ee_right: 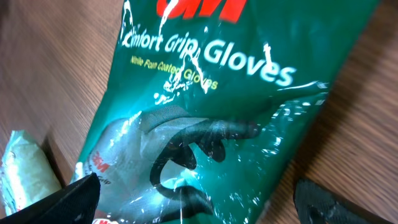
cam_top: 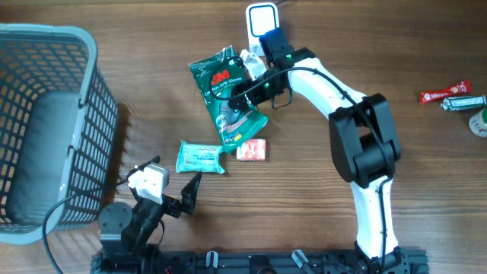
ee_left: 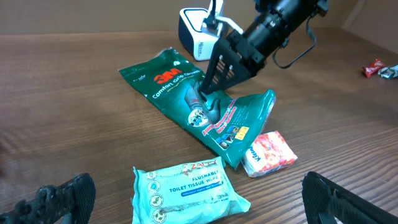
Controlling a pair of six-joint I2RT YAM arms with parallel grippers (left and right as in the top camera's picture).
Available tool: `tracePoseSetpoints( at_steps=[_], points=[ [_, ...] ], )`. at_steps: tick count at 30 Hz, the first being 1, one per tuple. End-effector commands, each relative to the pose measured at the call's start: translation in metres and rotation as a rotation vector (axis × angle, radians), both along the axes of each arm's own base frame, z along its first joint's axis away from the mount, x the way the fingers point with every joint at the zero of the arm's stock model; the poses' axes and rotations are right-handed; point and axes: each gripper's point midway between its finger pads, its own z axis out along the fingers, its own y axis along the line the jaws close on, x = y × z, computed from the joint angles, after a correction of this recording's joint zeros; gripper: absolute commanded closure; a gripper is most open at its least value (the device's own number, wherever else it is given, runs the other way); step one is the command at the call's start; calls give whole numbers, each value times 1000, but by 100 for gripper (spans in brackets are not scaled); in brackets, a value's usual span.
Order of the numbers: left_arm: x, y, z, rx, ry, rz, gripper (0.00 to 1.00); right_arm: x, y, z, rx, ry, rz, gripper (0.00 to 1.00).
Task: Scan the item barcode
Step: 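Reach the right gripper to the green 3M glove pack and grasp it, then lift the glove pack and drag it rightward across the table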
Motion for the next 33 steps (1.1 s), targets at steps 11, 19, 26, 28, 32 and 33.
tracePoseSetpoints(
  at_steps=[11,19,26,28,32,33],
  points=[
    [0,-1,-1,-12,2,-6,0,-29,-12,-93,-316,54,32,96],
    [0,-1,-1,-12,2,-6,0,-12,-76,35,-415,238,-568,96],
    [0,-1,-1,-12,2,-6,0,-82,-106,97,-490,583,-1063,96],
    [0,-1,-1,-12,2,-6,0,-90,-104,89,-521,600,-1061,96],
    [0,-1,-1,-12,2,-6,0,-113,-96,59,-584,645,-1088,95],
    [0,-1,-1,-12,2,-6,0,-123,-99,51,-629,653,-1122,96]
  ],
)
